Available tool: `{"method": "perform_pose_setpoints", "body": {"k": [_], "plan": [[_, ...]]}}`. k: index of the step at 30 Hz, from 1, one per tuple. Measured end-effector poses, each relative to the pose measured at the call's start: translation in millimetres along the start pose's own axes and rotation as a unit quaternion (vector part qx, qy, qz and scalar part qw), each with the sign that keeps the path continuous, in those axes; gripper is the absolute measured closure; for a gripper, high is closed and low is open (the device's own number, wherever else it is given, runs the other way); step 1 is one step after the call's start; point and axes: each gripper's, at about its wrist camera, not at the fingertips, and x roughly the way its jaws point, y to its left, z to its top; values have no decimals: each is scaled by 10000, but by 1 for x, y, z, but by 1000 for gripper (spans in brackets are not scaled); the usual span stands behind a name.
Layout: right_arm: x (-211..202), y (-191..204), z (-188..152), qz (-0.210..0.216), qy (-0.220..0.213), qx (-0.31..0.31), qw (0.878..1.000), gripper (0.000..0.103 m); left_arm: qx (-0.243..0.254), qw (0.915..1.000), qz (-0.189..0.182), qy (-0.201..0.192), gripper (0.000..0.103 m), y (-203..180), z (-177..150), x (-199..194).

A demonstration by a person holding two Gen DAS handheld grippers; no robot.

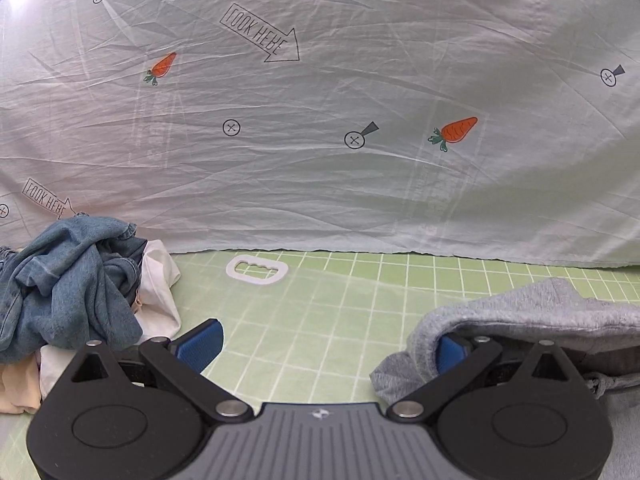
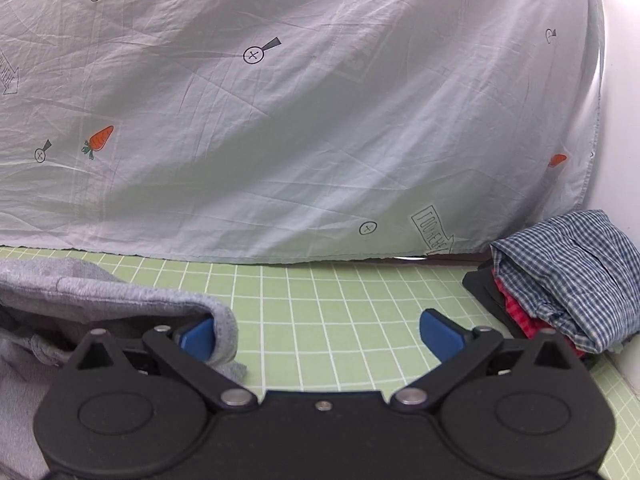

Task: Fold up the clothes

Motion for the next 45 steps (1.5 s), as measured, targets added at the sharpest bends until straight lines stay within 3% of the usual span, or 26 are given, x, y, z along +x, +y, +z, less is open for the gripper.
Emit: {"method": "perform_pose_setpoints", "body": {"k": [7,15,18,21,24,27,31,34,38,45], "plan": [[-10,3,-45,3,492,-188,9986,0,359,9979,5,532,1,-1,-44,-8],[-11,15,-67,277,950,-313,9946,0,353,9915,-451,1170,1,4,-53,0],[-17,18,-68,434,960,-350,9938,0,106,9856,-910,1424,1,13,-51,0],[-24,17,-66,670,897,-244,9934,0,-215,9712,-1586,1764,1,21,-51,-1],[-27,17,-59,873,769,-100,9932,0,-289,9645,-2016,1682,1,22,-49,-12],[-24,19,-55,1065,734,-21,9916,0,-95,9673,-2050,1488,1,12,-45,-17],[-7,24,-60,984,976,-90,9903,0,153,9769,-1372,1633,1,-1,-48,3],[4,22,-68,878,1291,-46,9877,0,151,9746,-1181,1898,1,1,-57,23],[5,16,-68,904,1406,151,9858,0,-258,9706,-1377,1955,1,12,-56,23],[-17,7,-61,914,1163,383,9883,0,-428,9758,-1369,1649,1,29,-48,-3]]}}
